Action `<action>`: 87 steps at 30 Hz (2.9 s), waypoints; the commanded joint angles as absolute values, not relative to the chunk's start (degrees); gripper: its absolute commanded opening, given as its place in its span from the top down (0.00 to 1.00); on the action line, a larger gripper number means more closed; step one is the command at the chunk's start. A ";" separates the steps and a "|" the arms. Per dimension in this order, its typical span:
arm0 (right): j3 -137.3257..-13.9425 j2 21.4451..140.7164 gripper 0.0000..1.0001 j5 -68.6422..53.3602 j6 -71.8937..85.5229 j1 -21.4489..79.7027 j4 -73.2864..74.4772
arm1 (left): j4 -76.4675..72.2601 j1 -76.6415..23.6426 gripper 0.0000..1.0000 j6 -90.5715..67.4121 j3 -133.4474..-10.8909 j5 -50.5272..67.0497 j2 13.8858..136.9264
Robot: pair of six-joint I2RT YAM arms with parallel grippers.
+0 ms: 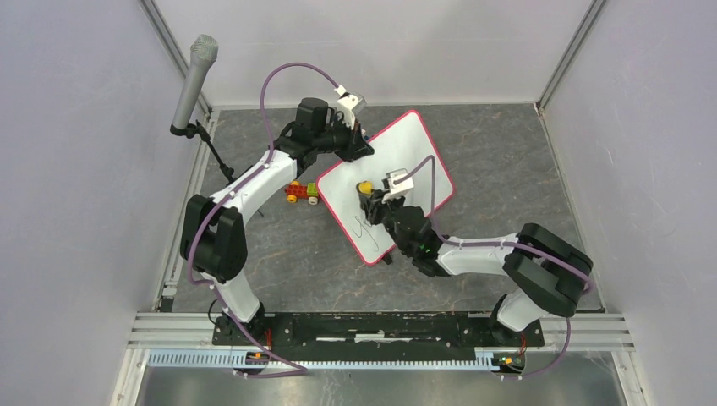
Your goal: Erase the whiteboard
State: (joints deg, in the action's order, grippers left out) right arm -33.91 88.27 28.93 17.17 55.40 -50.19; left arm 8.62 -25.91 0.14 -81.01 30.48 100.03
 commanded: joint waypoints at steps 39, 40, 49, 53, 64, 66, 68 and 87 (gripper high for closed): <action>-28.05 86.73 0.72 21.77 4.54 57.94 -47.83 | 21.15 -15.64 0.60 -8.00 -66.09 31.38 87.75; -29.27 87.87 0.71 21.95 3.47 58.77 -47.90 | 20.75 -15.67 0.64 -7.75 -65.65 31.31 87.50; -39.77 95.52 0.72 24.72 -1.44 68.11 -47.15 | 19.72 -18.21 0.88 -5.27 -63.84 26.83 85.39; -38.44 94.62 0.72 30.04 -0.77 66.44 -48.52 | 22.01 -18.95 0.95 -2.14 -63.46 22.44 85.30; -23.95 89.22 0.72 27.04 9.62 50.63 -50.27 | 24.65 -19.86 0.98 2.72 -62.17 17.00 84.77; -22.57 89.01 0.71 27.31 10.53 49.08 -50.36 | 26.21 -20.10 0.98 2.22 -62.60 16.44 85.09; -23.29 89.03 0.72 26.00 8.96 49.21 -49.78 | 27.95 -20.29 0.98 1.53 -62.81 17.01 84.99; -27.85 89.35 0.71 30.81 9.57 65.75 -45.35 | 33.49 -20.30 0.98 -2.14 -57.35 17.80 80.41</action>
